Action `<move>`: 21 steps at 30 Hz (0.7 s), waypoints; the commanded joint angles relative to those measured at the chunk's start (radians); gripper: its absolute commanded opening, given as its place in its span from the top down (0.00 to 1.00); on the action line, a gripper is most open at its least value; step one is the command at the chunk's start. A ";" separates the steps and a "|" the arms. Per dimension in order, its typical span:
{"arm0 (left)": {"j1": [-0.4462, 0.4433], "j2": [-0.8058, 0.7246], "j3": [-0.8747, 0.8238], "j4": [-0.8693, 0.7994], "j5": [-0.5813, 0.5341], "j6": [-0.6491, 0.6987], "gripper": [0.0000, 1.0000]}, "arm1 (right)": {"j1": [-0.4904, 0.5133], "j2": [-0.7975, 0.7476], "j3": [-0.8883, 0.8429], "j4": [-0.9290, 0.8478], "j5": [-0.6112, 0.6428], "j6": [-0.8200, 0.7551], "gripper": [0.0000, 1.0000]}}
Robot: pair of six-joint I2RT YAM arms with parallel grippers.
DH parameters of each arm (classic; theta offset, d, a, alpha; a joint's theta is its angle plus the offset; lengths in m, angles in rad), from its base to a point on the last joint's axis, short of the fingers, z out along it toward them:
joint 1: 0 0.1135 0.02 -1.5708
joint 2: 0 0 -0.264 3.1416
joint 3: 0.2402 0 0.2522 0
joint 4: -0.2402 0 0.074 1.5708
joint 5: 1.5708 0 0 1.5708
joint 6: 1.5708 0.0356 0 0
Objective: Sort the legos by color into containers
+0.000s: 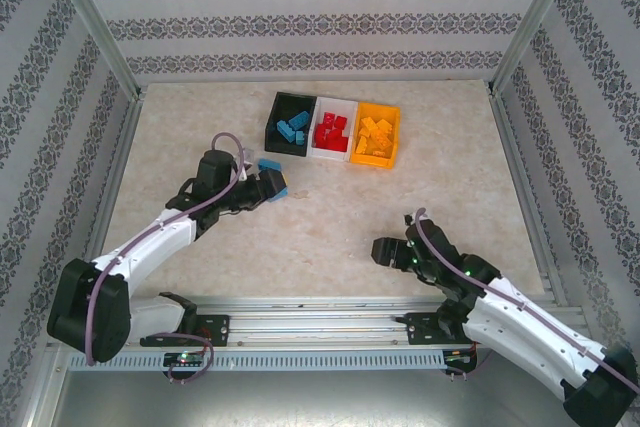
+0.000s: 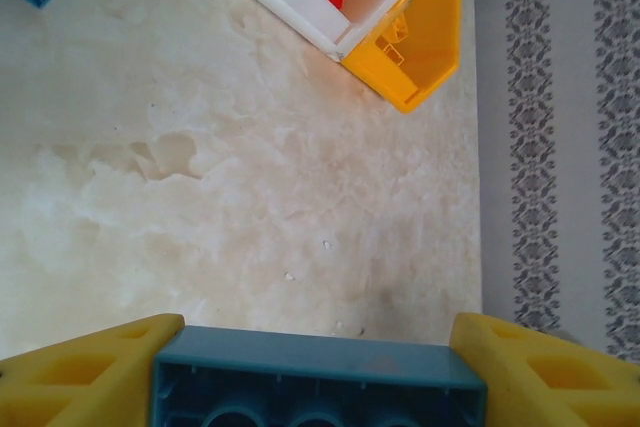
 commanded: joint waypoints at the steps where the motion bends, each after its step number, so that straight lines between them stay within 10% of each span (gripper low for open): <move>1: 0.010 0.001 0.004 0.159 0.007 -0.092 0.34 | 0.006 -0.024 -0.032 -0.061 0.023 0.019 0.20; 21: 0.065 0.574 0.884 -0.273 -0.030 0.213 0.33 | -0.196 0.459 0.182 0.280 -0.183 -0.186 0.17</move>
